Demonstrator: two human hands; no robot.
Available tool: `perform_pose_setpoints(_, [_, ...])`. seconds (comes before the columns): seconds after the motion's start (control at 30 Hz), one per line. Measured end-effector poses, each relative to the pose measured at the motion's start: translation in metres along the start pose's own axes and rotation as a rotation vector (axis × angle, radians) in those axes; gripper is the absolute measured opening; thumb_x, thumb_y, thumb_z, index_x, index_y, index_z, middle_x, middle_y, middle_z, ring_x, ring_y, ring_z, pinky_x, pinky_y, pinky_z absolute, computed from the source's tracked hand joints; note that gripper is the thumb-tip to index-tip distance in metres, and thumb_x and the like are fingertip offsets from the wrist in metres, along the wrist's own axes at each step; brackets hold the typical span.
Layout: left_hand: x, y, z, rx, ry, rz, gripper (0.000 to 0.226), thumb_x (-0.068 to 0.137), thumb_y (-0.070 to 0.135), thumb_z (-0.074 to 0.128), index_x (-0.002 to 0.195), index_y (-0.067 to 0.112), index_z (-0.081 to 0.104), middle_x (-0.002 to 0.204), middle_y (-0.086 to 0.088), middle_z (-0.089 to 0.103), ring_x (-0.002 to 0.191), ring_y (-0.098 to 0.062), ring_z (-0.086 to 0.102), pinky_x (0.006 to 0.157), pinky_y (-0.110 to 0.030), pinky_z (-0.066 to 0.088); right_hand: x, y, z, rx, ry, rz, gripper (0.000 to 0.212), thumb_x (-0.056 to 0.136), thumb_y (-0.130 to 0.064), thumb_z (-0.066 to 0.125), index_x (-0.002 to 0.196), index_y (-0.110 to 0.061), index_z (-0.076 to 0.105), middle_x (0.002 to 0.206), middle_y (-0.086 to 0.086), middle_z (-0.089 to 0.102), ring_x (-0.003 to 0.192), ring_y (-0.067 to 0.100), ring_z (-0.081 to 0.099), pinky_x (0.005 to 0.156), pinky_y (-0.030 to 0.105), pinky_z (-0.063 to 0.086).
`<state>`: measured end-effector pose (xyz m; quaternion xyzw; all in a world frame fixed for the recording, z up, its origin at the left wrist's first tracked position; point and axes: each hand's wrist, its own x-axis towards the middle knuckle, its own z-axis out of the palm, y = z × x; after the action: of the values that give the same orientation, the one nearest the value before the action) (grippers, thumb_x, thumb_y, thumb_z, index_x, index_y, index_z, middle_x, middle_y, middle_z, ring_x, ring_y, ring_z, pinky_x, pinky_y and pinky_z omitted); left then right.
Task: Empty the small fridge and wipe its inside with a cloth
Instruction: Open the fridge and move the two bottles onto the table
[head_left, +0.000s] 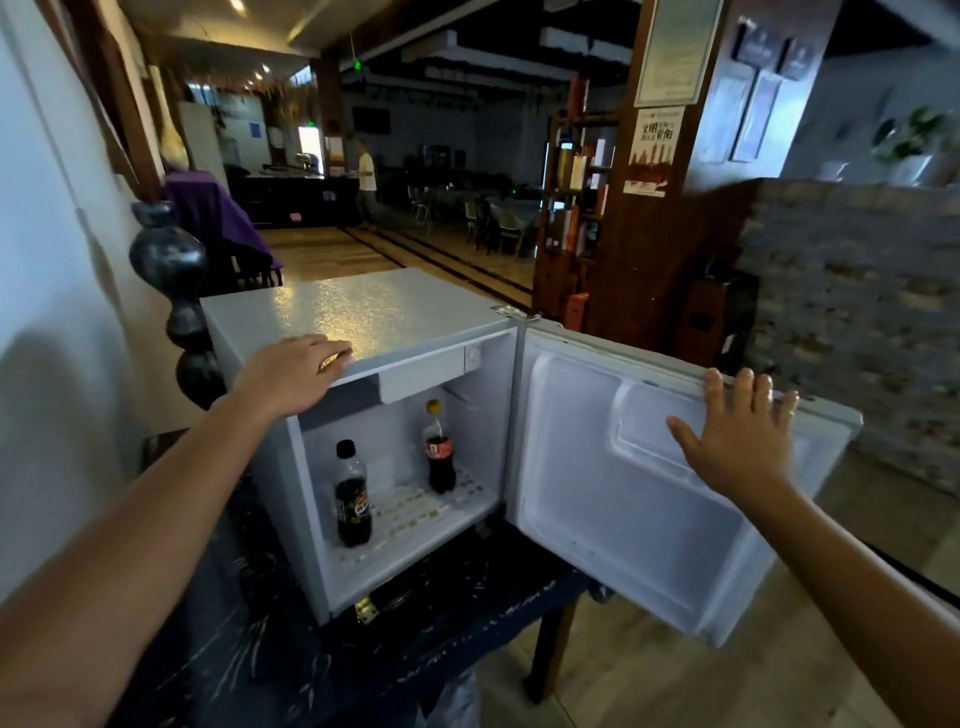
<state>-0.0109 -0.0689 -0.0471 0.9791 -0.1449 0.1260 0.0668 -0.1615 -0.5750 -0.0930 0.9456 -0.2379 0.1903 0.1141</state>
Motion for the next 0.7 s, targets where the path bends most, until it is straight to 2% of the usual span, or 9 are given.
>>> perform_pose_setpoints(0.13, [-0.002,-0.002,-0.001,0.006,0.021,0.0,0.055,0.106,0.061,0.031,0.151,0.035,0.047,0.159,0.0,0.049,0.145,-0.029,0.048,0.114,-0.051,0.043,0.026,0.015,0.023,0.029,0.017,-0.04,0.086,0.094,-0.07,0.013,0.159,-0.015,0.021,0.165,0.022,0.018,0.154,0.042,0.011,0.124,0.062,0.007])
perform_pose_setpoints(0.23, [0.0,-0.002,0.001,0.028,0.043,0.017,0.054,0.106,0.059,0.031,0.15,0.034,0.05,0.157,-0.001,0.052,0.142,-0.029,0.051,0.111,-0.05,0.046,0.041,0.03,0.035,0.042,0.034,-0.09,0.087,0.093,-0.072,0.005,0.161,-0.018,0.014,0.168,0.018,0.012,0.156,0.037,0.004,0.125,0.058,0.001])
perform_pose_setpoints(0.33, [-0.001,-0.002,0.004,0.034,0.054,0.02,0.054,0.106,0.059,0.03,0.15,0.033,0.049,0.157,-0.001,0.052,0.142,-0.029,0.051,0.112,-0.05,0.046,0.051,0.037,0.041,0.066,0.046,-0.103,0.088,0.09,-0.071,0.002,0.161,-0.02,0.015,0.168,0.016,0.012,0.157,0.035,0.004,0.126,0.056,0.003])
perform_pose_setpoints(0.53, [-0.002,-0.002,0.002,0.044,0.075,0.009,0.054,0.105,0.062,0.031,0.148,0.036,0.051,0.156,0.0,0.054,0.14,-0.03,0.054,0.109,-0.051,0.048,0.058,0.036,0.047,0.094,0.079,-0.098,0.084,0.093,-0.068,0.007,0.161,-0.019,0.016,0.168,0.017,0.014,0.157,0.035,0.004,0.126,0.056,0.001])
perform_pose_setpoints(0.7, [-0.002,-0.002,0.003,0.032,0.088,0.015,0.054,0.104,0.061,0.033,0.147,0.034,0.052,0.155,-0.002,0.054,0.14,-0.03,0.054,0.109,-0.051,0.048,0.055,0.031,0.051,0.054,0.124,-0.079,0.081,0.095,-0.065,0.01,0.16,-0.017,0.02,0.167,0.018,0.016,0.156,0.038,0.006,0.125,0.058,0.005])
